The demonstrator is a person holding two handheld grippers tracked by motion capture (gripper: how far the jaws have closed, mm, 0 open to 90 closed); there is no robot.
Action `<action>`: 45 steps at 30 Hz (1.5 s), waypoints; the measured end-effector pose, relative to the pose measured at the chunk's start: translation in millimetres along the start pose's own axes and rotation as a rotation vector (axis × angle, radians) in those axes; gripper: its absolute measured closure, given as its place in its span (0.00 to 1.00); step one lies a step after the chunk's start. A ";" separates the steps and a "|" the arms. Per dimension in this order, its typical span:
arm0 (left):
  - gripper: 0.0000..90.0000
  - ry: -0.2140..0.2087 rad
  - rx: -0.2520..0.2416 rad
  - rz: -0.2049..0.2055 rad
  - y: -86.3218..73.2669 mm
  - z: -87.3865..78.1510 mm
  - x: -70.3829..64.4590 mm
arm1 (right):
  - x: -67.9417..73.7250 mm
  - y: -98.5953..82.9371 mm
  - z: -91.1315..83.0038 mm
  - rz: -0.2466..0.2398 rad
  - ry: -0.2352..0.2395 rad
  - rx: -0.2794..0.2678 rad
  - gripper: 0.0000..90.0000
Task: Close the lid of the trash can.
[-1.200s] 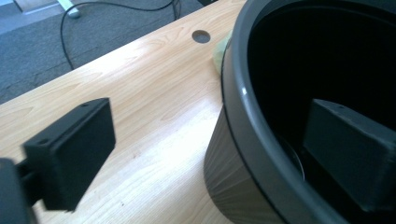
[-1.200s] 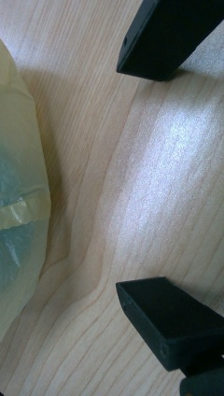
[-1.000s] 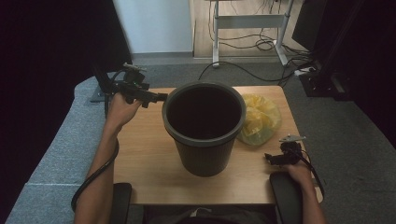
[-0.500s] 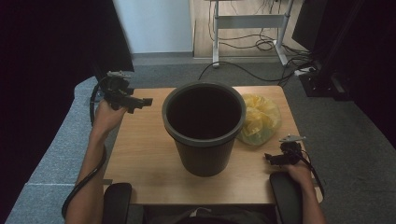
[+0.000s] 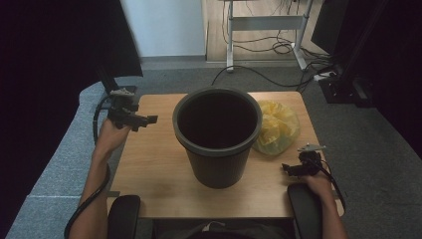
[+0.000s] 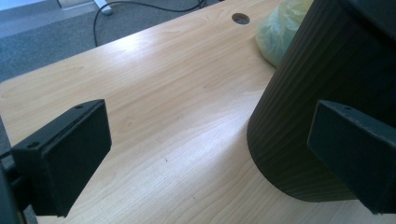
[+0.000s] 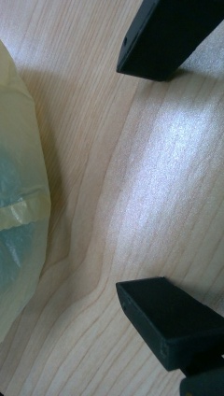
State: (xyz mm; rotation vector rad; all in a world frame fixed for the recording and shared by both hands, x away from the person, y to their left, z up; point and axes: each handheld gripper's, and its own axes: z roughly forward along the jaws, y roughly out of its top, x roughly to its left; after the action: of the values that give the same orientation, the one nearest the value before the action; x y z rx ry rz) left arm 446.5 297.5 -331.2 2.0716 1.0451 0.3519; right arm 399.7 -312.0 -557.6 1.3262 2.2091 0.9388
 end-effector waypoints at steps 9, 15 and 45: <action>0.00 -0.008 0.011 -0.026 -25.7 13.4 9.2 | 0.1 0.0 0.0 0.000 -0.001 0.000 0.00; 0.00 -0.018 0.018 -0.034 -39.4 20.5 13.3 | 0.2 -0.1 -0.1 0.000 -0.002 0.000 0.00; 0.00 -0.018 0.034 -0.086 -102.4 57.6 28.3 | 0.4 -0.2 -0.2 0.002 -0.001 0.000 0.00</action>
State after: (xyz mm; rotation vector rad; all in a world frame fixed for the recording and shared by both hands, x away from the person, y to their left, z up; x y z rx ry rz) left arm 437.9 326.9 -448.1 2.0483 1.1330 0.2739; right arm 399.3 -311.7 -557.6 1.3289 2.2072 0.9392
